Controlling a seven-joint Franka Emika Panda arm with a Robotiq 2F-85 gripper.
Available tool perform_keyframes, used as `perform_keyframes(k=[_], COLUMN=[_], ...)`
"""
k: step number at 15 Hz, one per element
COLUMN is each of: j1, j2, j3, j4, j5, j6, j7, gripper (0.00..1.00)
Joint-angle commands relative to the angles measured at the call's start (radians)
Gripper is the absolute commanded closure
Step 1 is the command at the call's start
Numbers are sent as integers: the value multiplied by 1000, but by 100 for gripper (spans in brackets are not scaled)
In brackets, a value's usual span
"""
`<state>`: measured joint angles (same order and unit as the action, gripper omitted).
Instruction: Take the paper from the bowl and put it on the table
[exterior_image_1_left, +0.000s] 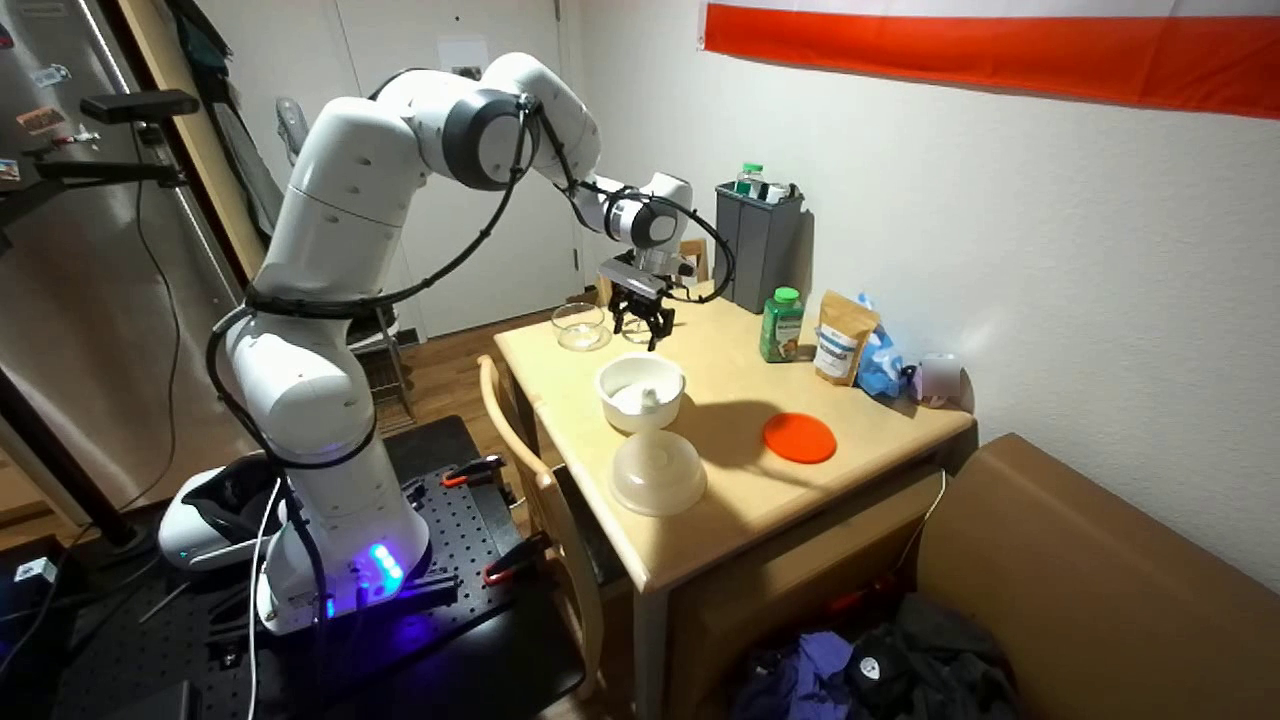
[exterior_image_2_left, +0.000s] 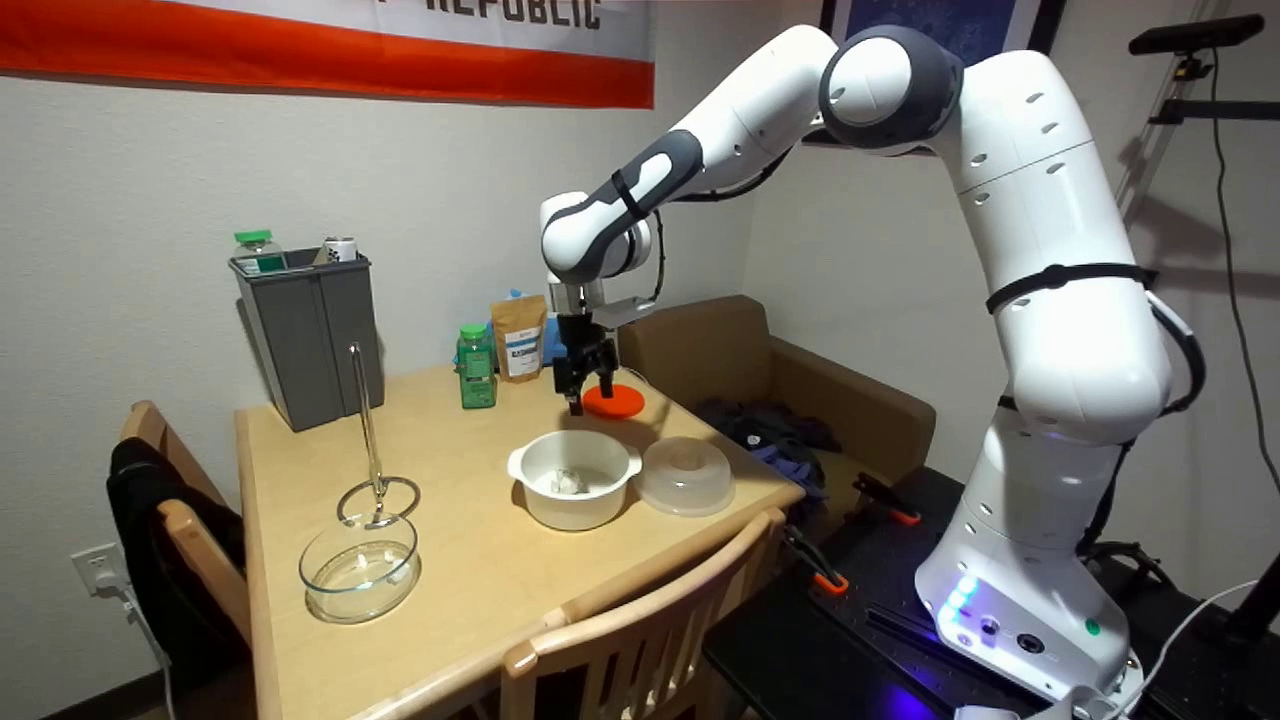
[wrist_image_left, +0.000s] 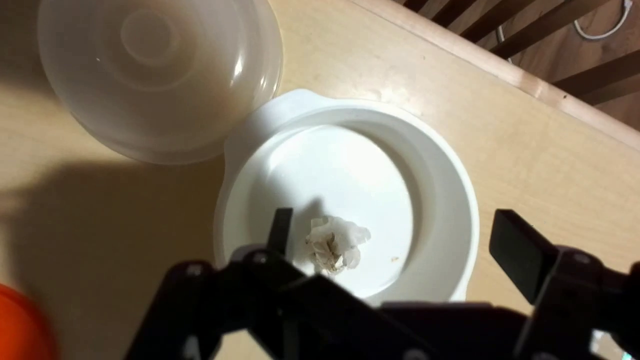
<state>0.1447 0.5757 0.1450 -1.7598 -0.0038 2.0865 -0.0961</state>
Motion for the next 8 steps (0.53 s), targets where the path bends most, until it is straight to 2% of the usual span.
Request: perform_keyframes(k=[1, 8], j1=[-4, -4], j2=[104, 252], j3=[-1, -1], j4=[29, 45], j5=[28, 29], j6=[110, 300], j7=[5, 7], gripper=[0, 0])
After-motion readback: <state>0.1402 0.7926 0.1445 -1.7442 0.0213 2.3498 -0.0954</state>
